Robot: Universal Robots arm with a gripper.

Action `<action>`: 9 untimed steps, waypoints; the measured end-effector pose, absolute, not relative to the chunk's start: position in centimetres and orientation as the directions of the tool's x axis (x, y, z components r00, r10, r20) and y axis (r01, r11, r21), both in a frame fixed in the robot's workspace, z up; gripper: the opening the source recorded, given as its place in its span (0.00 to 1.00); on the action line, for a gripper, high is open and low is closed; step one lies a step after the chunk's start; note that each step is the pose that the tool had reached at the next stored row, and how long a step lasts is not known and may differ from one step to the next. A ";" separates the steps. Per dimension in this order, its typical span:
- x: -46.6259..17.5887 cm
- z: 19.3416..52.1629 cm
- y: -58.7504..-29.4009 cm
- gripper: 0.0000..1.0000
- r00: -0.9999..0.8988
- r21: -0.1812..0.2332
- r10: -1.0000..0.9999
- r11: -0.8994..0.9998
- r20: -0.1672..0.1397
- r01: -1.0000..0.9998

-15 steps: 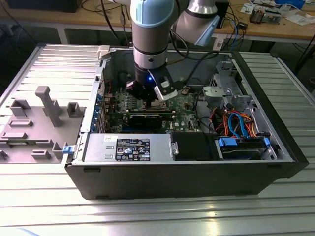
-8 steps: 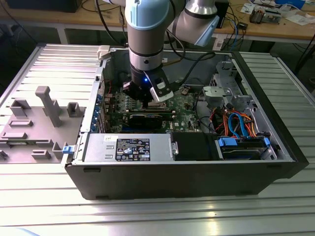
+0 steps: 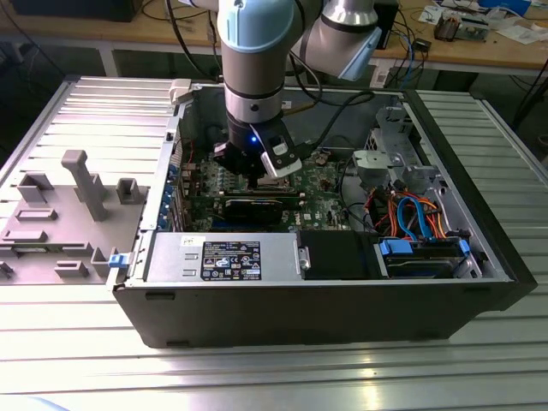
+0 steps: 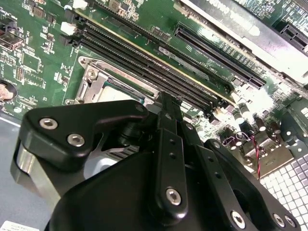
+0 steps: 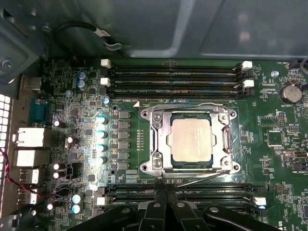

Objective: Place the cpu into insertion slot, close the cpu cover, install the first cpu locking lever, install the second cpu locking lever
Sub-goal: 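Install the second cpu locking lever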

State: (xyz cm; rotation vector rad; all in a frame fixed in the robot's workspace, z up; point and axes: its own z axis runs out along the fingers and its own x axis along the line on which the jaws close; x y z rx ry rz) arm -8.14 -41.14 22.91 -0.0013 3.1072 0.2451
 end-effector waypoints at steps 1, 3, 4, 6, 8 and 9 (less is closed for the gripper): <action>-8.1 22.9 -41.2 0.11 -1.000 0.158 0.001 0.987 -0.025 -0.003; -8.1 22.9 -41.4 0.11 -1.000 0.164 0.001 0.987 -0.024 -0.003; -8.1 22.9 -41.6 0.11 -1.000 0.168 0.001 0.986 -0.024 -0.003; -8.1 22.9 -41.8 0.11 -1.000 0.177 0.001 0.984 -0.024 -0.003; -8.2 22.8 -42.0 0.11 -1.000 0.196 0.002 0.981 -0.022 -0.002; -8.2 22.8 -42.0 0.11 -1.000 0.201 0.002 0.980 -0.021 -0.002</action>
